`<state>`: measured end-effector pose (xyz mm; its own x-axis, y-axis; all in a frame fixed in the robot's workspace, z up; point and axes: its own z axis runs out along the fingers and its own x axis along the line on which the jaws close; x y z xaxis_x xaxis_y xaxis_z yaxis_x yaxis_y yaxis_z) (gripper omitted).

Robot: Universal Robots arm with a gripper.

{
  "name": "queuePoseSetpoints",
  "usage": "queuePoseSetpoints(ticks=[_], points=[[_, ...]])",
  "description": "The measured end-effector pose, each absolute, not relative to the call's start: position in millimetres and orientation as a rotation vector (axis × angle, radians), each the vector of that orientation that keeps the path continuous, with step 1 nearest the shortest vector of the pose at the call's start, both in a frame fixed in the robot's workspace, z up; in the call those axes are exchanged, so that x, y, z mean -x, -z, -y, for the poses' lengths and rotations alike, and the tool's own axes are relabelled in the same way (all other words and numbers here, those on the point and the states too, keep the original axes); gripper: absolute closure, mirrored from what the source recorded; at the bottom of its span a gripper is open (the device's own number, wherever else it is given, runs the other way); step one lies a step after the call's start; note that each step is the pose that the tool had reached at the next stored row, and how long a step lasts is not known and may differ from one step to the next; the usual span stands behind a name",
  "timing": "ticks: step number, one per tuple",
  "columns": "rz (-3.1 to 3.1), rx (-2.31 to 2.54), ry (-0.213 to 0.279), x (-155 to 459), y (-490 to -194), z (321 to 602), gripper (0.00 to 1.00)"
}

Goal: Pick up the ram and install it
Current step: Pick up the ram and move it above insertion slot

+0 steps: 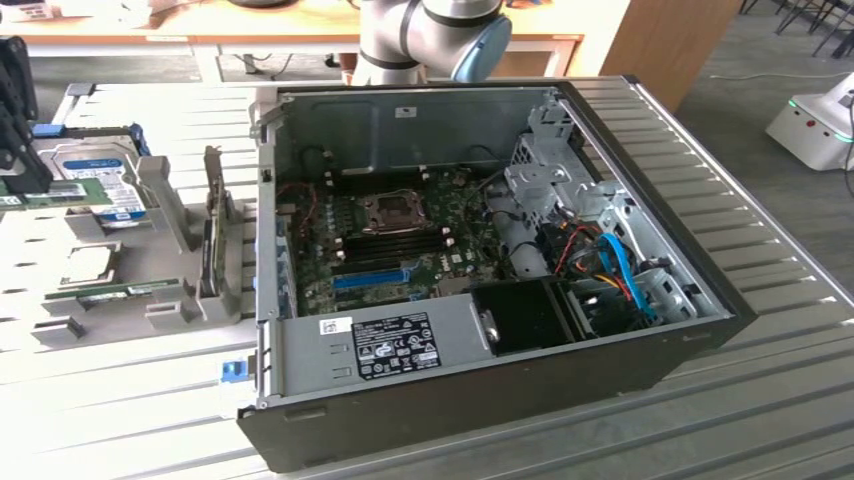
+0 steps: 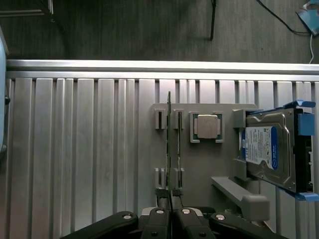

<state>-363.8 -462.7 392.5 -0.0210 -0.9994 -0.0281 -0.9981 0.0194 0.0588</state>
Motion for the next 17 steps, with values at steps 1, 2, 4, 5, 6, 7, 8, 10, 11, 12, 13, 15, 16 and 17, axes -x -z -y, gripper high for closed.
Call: queuePoseSetpoints(ticks=[1,2,4,5,6,7,8,10,11,12,13,15,16,17], points=[[2.228,-2.183,0.096,362.2,-392.5,462.7,0.88],[2.228,-2.183,0.096,360.7,-392.5,462.7,0.88],[2.228,-2.183,0.096,357.9,-392.5,462.7,0.88],[2.228,-2.183,0.096,356.3,-392.5,462.6,0.88],[2.228,-2.183,0.096,354.5,-392.5,462.7,0.88],[2.228,-2.183,0.097,352.8,-392.5,462.7,0.88],[2.227,-2.183,0.097,351.1,-392.5,462.7,0.88],[2.227,-2.183,0.097,347.6,-392.5,462.7,0.88],[2.227,-2.183,0.097,345.8,-392.5,462.7,0.88],[2.227,-2.183,0.097,343.9,-392.5,462.7,0.88],[2.227,-2.183,0.097,342.0,-392.5,462.7,0.88],[2.227,-2.182,0.097,338.3,-392.5,462.7,0.88],[2.227,-2.182,0.097,336.2,-392.5,462.7,0.88],[2.227,-2.182,0.097,334.1,-392.5,462.7,0.88]])
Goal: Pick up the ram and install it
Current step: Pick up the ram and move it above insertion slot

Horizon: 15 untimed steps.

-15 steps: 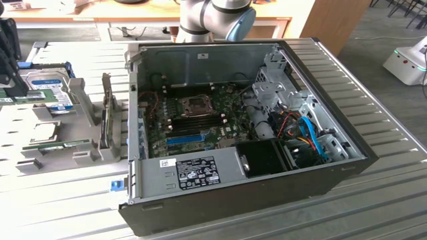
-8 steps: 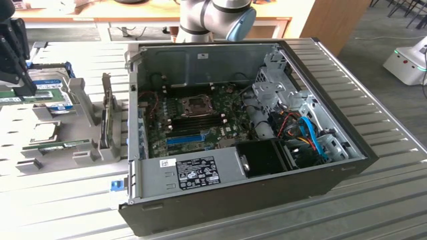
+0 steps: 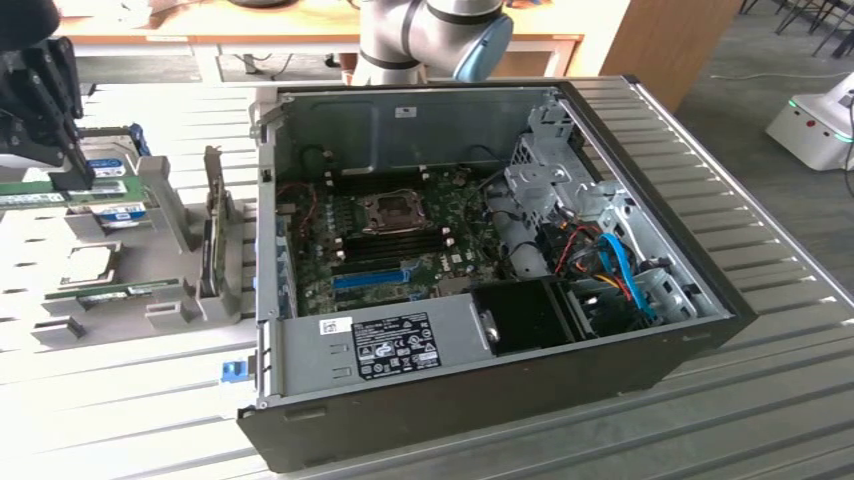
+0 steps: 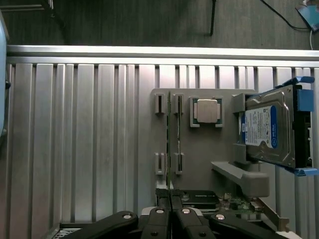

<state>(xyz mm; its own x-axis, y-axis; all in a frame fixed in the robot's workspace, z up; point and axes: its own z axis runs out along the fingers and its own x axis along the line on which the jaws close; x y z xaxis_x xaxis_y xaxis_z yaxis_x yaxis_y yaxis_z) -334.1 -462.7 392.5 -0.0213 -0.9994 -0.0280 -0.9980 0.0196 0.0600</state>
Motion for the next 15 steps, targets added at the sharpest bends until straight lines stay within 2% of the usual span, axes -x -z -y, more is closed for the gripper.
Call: queuePoseSetpoints(ticks=[15], points=[[2.225,-2.18,0.102,300.7,-392.5,462.7,0.88]])
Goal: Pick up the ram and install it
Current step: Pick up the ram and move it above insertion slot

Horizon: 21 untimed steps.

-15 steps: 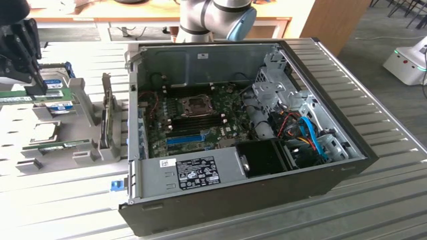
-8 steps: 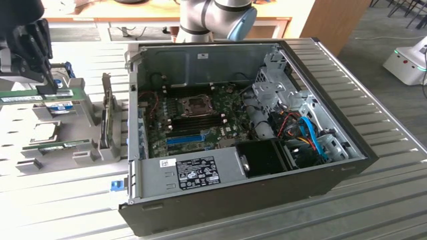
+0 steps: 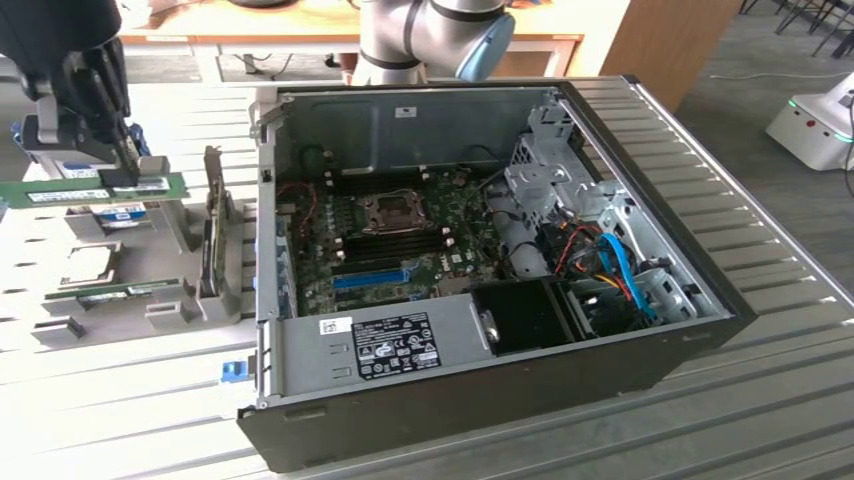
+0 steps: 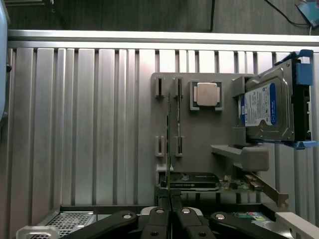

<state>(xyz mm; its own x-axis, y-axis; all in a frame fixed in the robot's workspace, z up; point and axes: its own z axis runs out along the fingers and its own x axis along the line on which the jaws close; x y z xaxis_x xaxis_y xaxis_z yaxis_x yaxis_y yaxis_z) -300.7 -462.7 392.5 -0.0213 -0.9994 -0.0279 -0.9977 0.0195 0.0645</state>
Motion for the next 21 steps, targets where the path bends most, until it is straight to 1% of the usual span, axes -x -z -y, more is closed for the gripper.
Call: queuePoseSetpoints(ticks=[14,21], points=[[2.215,-2.169,0.123,263.0,-392.5,462.7,0.88],[2.214,-2.168,0.125,260.8,-392.5,462.7,0.88]])
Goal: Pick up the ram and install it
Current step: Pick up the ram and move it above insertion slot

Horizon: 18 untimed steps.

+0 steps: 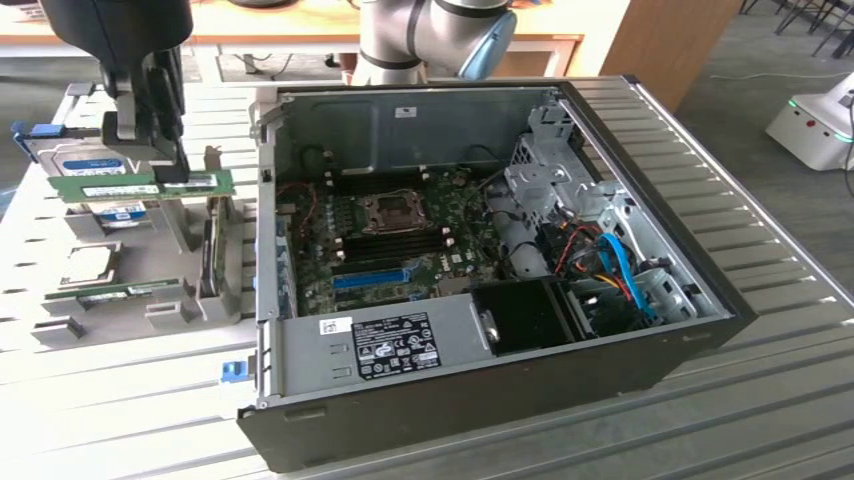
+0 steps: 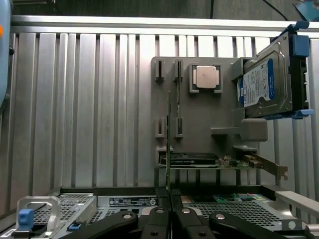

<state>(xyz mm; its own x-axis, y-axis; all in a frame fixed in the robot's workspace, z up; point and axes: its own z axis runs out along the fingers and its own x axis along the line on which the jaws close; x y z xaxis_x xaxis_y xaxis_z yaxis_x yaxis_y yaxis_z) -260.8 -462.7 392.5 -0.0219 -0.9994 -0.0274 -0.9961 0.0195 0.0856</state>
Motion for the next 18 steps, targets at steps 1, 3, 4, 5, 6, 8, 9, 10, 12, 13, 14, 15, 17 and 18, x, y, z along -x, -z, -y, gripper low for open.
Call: queuePoseSetpoints(ticks=[1,3,4,5,6,8,9,10,12,13,14,15,17,18], points=[[2.214,-2.168,0.125,260.8,-392.5,462.7,0.88],[2.214,-2.169,0.125,260.2,-392.5,462.7,0.88],[2.214,-2.169,0.124,259.3,-392.5,462.6,0.88],[2.215,-2.17,0.124,258.3,-392.5,462.6,0.88],[2.215,-2.17,0.123,256.7,-392.5,462.7,0.88],[2.214,-2.171,0.123,252.1,-392.5,462.7,0.88],[2.214,-2.172,0.123,249.3,-392.5,462.7,0.88],[2.213,-2.173,0.123,246.1,-392.5,462.7,0.88],[2.211,-2.175,0.123,239.2,-392.5,462.7,0.88],[2.21,-2.177,0.123,235.7,-392.5,462.7,0.88],[2.208,-2.178,0.123,231.9,-392.5,462.7,0.88],[2.207,-2.18,0.124,228.3,-392.5,462.7,0.88],[2.204,-2.183,0.124,221.3,-392.5,462.7,0.88],[2.203,-2.184,0.124,217.6,-392.5,462.7,0.88]])
